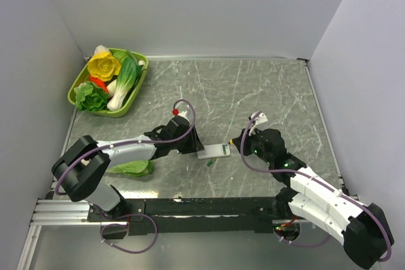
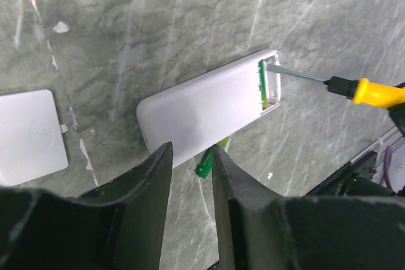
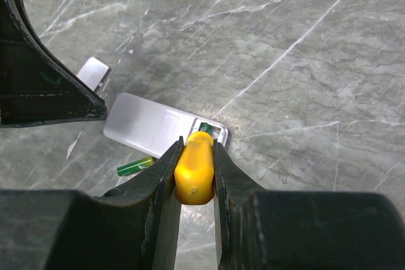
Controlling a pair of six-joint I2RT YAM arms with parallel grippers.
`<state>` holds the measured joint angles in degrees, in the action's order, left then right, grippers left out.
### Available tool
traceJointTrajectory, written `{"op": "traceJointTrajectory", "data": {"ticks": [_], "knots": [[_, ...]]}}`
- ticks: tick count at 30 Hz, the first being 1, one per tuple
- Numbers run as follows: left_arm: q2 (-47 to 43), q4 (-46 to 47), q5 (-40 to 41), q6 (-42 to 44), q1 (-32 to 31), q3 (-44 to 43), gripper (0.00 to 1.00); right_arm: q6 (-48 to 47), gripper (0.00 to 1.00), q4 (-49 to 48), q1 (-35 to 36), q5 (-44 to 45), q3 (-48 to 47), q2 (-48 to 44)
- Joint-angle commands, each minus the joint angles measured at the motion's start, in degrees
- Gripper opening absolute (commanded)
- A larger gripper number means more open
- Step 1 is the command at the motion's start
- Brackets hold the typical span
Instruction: Unload the batteries from the remote control
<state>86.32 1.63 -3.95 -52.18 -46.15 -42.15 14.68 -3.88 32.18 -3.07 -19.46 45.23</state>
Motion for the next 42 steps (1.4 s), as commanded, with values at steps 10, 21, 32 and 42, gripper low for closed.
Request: {"op": "traceJointTrajectory", "data": {"ticks": [10, 21, 32, 42], "knots": [[1.4, 2.5, -1.1, -1.5, -0.7, 1.3, 0.42, -0.6, 0.00, 1.3, -0.4, 3.0, -1.1, -0.6], [0.2, 1.9, -0.5, -1.6, -1.1, 0.9, 0.44, 2.5, 0.00, 3.6, -0.5, 3.3, -2.0, 0.6], [3.6, 0.0, 3.0, 0.1, -1.0, -3.0, 0.45, 7.3, 0.00, -6.2, 0.1, -4.9, 4.9, -2.1], [7.0, -1.4, 3.4, 0.9, 0.2, -5.8, 0.42, 7.7, 0.00, -14.4, 3.1, -2.3, 10.9, -5.2]]}}
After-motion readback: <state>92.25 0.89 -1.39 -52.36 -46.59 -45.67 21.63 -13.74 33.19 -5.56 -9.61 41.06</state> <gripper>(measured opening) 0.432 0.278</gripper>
